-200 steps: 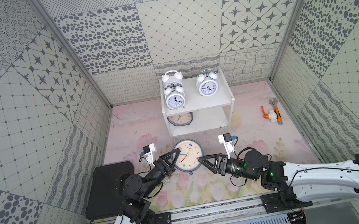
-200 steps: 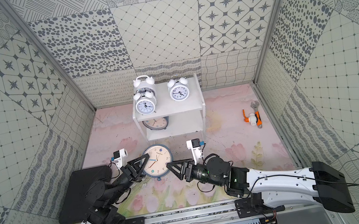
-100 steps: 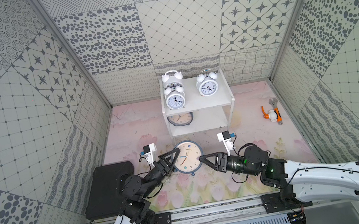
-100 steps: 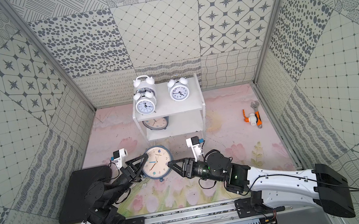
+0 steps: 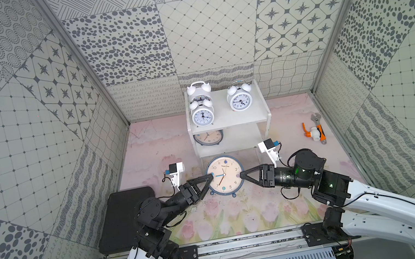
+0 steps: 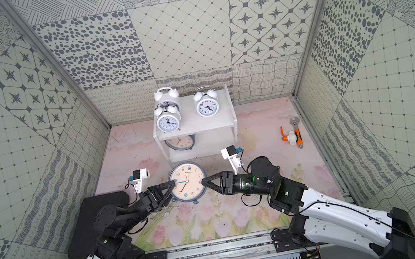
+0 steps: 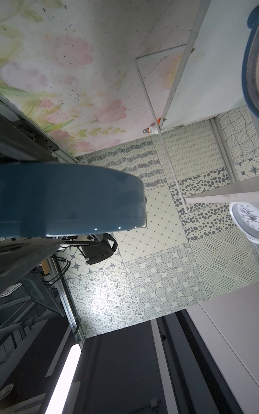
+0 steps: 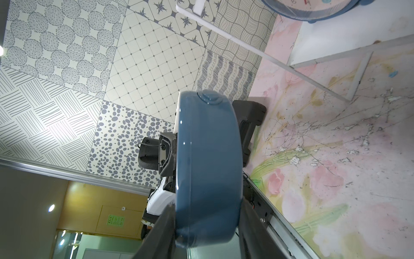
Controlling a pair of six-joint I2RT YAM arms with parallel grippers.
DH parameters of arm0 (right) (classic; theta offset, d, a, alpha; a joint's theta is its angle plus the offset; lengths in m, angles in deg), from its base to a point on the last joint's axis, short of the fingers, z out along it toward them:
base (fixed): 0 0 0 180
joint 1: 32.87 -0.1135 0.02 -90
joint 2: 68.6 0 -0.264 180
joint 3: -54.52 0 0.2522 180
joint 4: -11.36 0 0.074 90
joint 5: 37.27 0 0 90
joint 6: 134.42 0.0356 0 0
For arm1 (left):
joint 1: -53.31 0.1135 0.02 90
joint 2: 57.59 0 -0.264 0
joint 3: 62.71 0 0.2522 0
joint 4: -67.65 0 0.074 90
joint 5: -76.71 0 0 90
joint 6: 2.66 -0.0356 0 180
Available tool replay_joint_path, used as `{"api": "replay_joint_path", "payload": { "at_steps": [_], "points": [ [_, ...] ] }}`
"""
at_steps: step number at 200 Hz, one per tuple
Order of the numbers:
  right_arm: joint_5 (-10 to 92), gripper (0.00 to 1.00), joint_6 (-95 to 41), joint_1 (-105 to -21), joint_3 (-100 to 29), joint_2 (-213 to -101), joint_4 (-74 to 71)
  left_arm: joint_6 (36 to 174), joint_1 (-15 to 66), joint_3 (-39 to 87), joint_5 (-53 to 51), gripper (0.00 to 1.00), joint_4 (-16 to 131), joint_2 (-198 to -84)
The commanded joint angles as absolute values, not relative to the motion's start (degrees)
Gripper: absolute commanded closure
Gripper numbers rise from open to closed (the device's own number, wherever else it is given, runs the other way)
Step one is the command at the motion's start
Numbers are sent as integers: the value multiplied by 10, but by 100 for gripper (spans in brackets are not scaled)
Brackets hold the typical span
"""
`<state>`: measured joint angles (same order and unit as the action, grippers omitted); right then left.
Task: Place the alarm clocks on the shelf by style
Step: Pick up the alarm from the center of the board.
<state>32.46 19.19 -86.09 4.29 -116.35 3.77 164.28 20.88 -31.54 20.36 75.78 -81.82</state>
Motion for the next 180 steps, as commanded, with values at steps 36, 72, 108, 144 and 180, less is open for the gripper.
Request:
{"api": "replay_joint_path", "payload": {
  "at_steps": [36, 72, 108, 144, 180],
  "points": [
    [323, 57, 178, -859, 29, -1167, 42, 1618, 210, -304, 234, 71, 805, -820],
    [340, 33, 184, -871, 47, -1162, 67, 1637, 210, -320, 209, 76, 834, -813],
    [363, 26, 191, -900, 69, -1174, 105, 1655, 210, -332, 201, 80, 865, -818],
    [366, 34, 186, -902, 69, -1172, 101, 1655, 210, -330, 203, 81, 865, -819],
    [362, 51, 178, -902, 61, -1173, 87, 1656, 210, -326, 217, 81, 870, -828]
  ]
}}
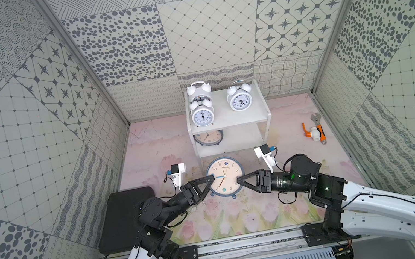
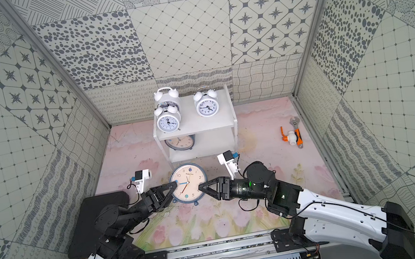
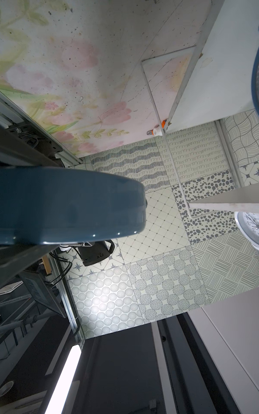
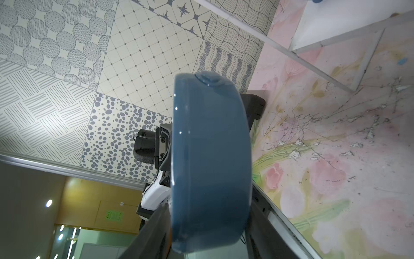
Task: Place the alarm clocks on the shelf by style
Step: Pick up the alarm from the center of the board.
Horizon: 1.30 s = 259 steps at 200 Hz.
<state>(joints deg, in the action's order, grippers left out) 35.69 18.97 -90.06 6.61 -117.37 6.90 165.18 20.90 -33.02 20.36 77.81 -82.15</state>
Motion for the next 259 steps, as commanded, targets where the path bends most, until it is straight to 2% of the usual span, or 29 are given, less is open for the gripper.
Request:
{"api": "replay_joint_path", "payload": {
  "at_steps": [1, 25, 36, 44, 54, 61, 80, 93, 110, 127, 168, 259],
  "points": [
    [362, 51, 178, -902, 61, -1173, 85, 1656, 209, -326, 217, 81, 870, -829],
    [360, 59, 171, -902, 54, -1175, 79, 1658, 210, -324, 226, 80, 872, -834],
    [355, 62, 167, -902, 50, -1176, 79, 1657, 210, -325, 228, 75, 868, -834],
    [355, 64, 161, -902, 48, -1174, 75, 1652, 210, -327, 229, 65, 862, -833],
    [362, 66, 149, -902, 47, -1165, 66, 1643, 210, -326, 230, 45, 843, -831],
    [370, 67, 138, -902, 44, -1157, 51, 1631, 210, -321, 228, 35, 818, -828],
    [404, 69, 84, -902, 26, -1130, -19, 1566, 209, -284, 194, 28, 684, -814],
    [442, 70, 31, -902, 9, -1111, -80, 1510, 210, -243, 116, 21, 531, -802],
    [510, 71, -42, -902, -4, -1084, -141, 1473, 211, -194, 10, 21, 394, -801],
    [607, 74, -117, -902, 0, -1057, -173, 1465, 212, -175, -57, 22, 333, -802],
    [751, 74, -273, -902, 73, -1014, -47, 1490, 212, -202, -73, 31, 306, -797],
    [809, 75, -398, -898, 93, -1205, 213, 1508, 213, -240, -87, 35, 249, -728]
  ]
}}
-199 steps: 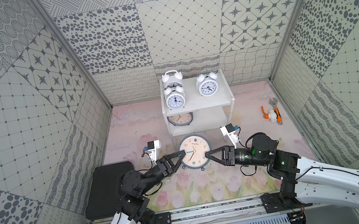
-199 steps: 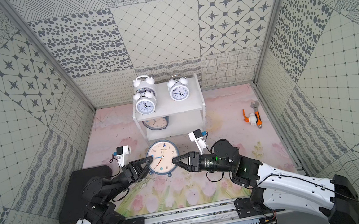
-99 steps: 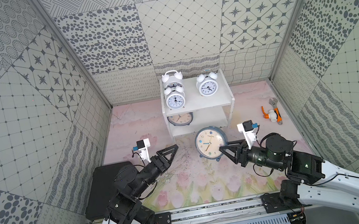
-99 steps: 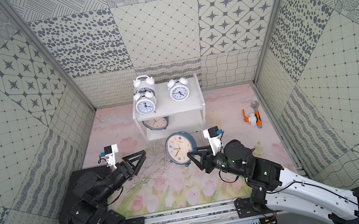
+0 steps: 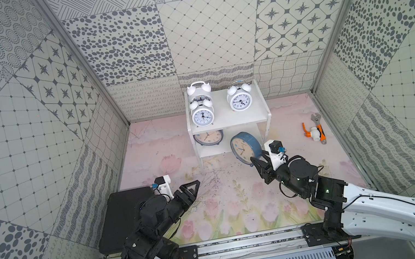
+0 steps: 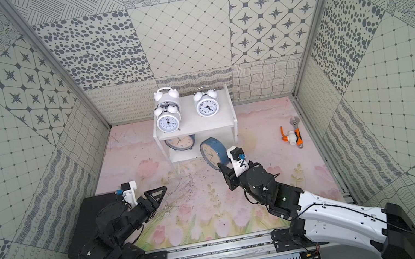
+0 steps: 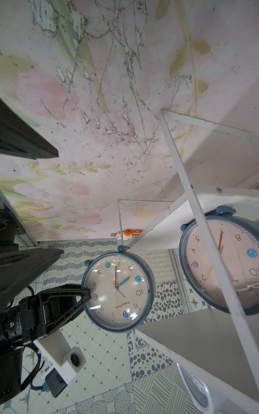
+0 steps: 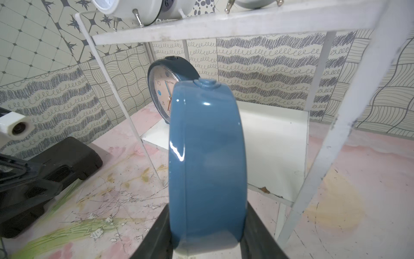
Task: Place the alarm clocks on the shelf by style
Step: Place the alarm on the shelf.
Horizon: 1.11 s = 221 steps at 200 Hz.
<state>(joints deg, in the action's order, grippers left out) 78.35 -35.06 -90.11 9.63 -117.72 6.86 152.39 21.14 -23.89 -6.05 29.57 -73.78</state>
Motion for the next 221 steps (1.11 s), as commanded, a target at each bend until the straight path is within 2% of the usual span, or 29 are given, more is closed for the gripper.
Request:
{"api": "replay_joint_path", "payload": {
  "at_steps": [1, 41, 221],
  "points": [
    [808, 75, -398, -897, 93, -1208, 214, 1508, 213, -240, -86, 35, 249, -727],
    [808, 75, -406, -889, 77, -1265, 246, 1503, 214, -238, -78, 36, 249, -727],
    [773, 73, -370, -838, 62, -1360, 299, 1499, 214, -245, -69, 38, 245, -723]
  ]
}}
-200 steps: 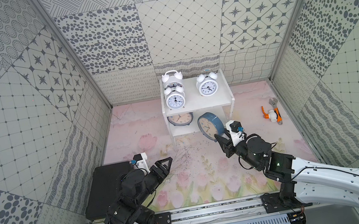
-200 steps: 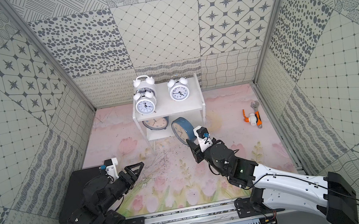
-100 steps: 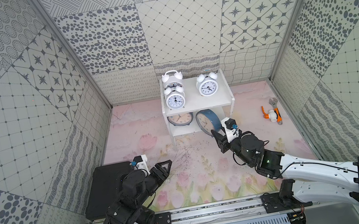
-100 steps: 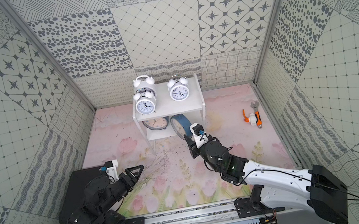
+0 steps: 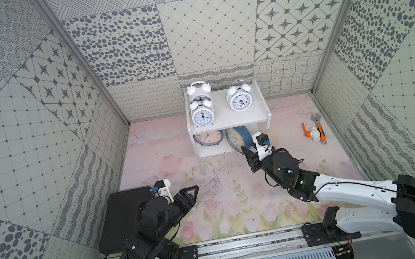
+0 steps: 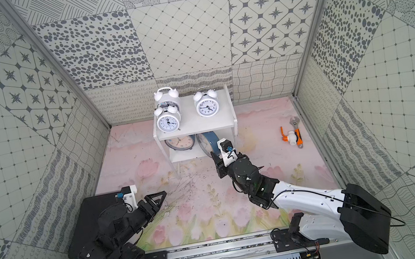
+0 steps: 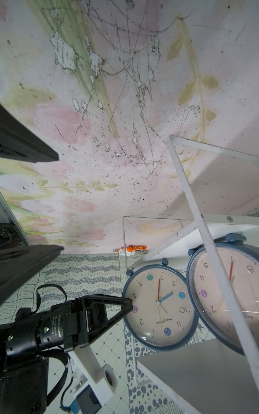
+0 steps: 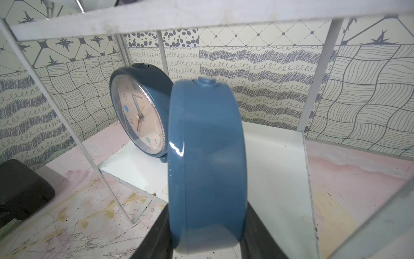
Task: Place the alarm clocks on the shelf by style
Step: Place the alarm on the shelf.
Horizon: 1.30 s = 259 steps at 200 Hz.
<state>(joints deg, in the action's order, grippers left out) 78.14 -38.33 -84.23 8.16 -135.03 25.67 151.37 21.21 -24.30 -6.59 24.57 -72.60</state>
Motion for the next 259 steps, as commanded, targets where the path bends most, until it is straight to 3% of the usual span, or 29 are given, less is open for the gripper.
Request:
{"api": "replay_joint_path", "payload": {
  "at_steps": [1, 52, 259],
  "points": [
    [773, 73, -370, -838, 62, -1360, 299, 1499, 214, -245, -69, 38, 245, -723],
    [773, 70, -362, -824, 65, -1381, 302, 1498, 214, -247, -66, 38, 251, -724],
    [761, 40, -340, -813, 56, -1393, 265, 1490, 215, -240, -65, 38, 259, -725]
  ]
}}
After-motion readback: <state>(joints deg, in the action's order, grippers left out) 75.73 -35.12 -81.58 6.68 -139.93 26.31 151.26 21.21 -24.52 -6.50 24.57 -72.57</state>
